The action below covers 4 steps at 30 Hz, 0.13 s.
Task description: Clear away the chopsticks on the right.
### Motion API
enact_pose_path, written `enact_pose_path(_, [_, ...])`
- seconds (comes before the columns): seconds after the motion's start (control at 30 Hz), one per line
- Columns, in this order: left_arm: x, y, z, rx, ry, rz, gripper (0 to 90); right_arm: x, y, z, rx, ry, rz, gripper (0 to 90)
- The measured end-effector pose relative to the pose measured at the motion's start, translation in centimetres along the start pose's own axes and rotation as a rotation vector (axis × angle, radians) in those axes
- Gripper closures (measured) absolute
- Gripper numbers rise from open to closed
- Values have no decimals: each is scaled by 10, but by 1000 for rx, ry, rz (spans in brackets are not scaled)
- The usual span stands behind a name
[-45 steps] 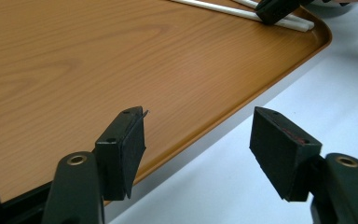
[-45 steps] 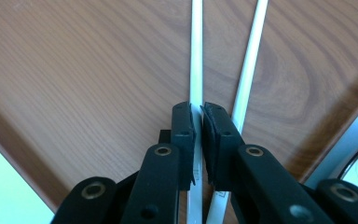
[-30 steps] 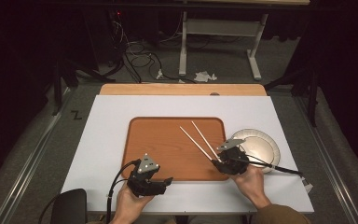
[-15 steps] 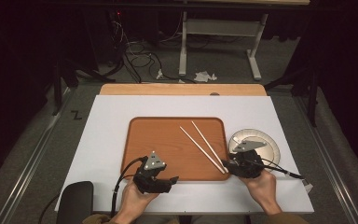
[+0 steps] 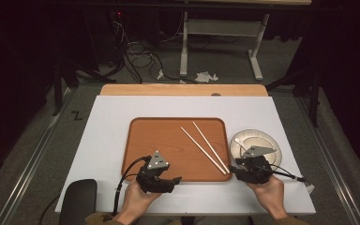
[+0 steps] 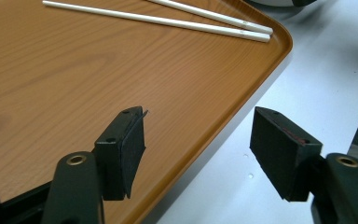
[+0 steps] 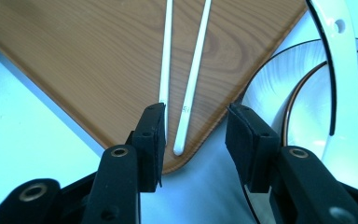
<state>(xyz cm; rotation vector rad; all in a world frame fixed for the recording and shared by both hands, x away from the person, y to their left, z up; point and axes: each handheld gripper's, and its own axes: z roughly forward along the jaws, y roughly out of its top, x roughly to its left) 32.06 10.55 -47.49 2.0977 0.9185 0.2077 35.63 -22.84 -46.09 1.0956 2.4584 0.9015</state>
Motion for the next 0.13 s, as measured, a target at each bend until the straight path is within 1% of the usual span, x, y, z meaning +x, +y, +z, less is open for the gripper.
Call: enact_pose_path(0.13, [0,0,1,4,2,3,353,0,0,1,5,-2,-7,579])
